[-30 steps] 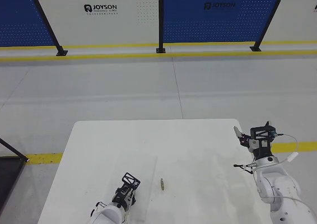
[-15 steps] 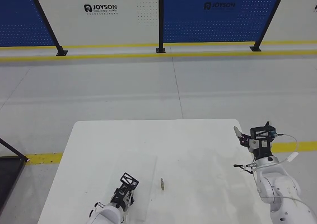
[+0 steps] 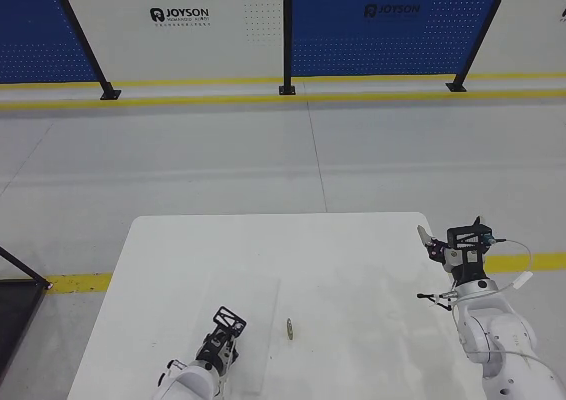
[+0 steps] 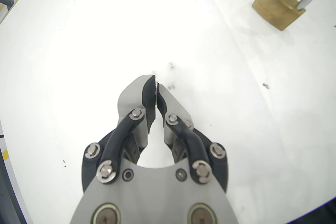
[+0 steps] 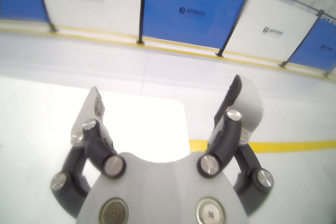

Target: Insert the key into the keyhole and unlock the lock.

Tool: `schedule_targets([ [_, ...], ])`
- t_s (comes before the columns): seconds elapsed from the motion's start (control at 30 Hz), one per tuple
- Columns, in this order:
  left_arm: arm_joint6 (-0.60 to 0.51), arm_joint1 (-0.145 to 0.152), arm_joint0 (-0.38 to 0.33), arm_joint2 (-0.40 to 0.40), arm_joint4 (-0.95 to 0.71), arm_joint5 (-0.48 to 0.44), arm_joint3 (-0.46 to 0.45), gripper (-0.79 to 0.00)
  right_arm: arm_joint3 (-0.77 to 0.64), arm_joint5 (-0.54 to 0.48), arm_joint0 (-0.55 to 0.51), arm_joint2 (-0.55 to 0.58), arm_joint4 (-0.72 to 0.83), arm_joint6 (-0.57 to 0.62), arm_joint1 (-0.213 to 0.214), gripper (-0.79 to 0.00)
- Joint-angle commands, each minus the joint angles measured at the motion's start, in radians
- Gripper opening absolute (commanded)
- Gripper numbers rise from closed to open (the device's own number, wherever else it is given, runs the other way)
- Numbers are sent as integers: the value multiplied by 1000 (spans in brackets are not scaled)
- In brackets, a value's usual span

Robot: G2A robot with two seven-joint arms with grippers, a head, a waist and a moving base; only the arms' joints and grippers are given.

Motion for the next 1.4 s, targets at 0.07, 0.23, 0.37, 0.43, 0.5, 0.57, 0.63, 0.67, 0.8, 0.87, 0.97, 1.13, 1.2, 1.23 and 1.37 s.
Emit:
schedule_targets([
  [0.07,5,1,4,-4,-2,-3,-3,-785,0,0,0,0,0,0,0,0],
  [0.23,10,2,10,-11,0,-5,-10,-785,0,0,0,0,0,0,0,0],
  [0.37,32,4,31,-25,-6,-3,-40,-785,0,0,0,0,0,0,0,0],
  [0.43,64,6,51,-41,-20,1,-71,-785,0,0,0,0,0,0,0,0],
  [0.5,126,9,78,-64,-39,12,-103,-785,0,0,0,0,0,0,0,0],
  [0.57,213,13,110,-91,-87,-21,-127,-785,0,0,0,0,0,0,0,0],
  [0.63,325,18,141,-130,-143,-65,-146,-785,0,0,0,0,0,0,0,0],
  [0.67,383,22,157,-155,-174,-98,-150,-785,0,0,0,0,0,0,0,0],
  [0.8,639,35,209,-247,-300,-282,-149,-785,0,0,0,0,0,0,0,0],
  [0.87,745,41,223,-287,-350,-373,-127,-785,0,0,0,0,0,0,0,0],
  [0.97,890,50,217,-339,-407,-527,-86,-785,3,3,0,2,-4,2,0,0],
  [1.13,1108,56,204,-379,-421,-651,-4,-785,-43,-3,-51,-23,-81,24,-1,0],
  [1.2,1155,57,198,-385,-421,-684,24,-785,-94,-50,-99,-66,-116,16,-1,0],
  [1.23,1170,59,195,-389,-415,-702,35,-785,-113,-86,-124,-87,-138,12,0,0],
  [1.37,1191,61,191,-396,-400,-720,53,-785,-167,-184,-210,-196,-253,0,1,0],
])
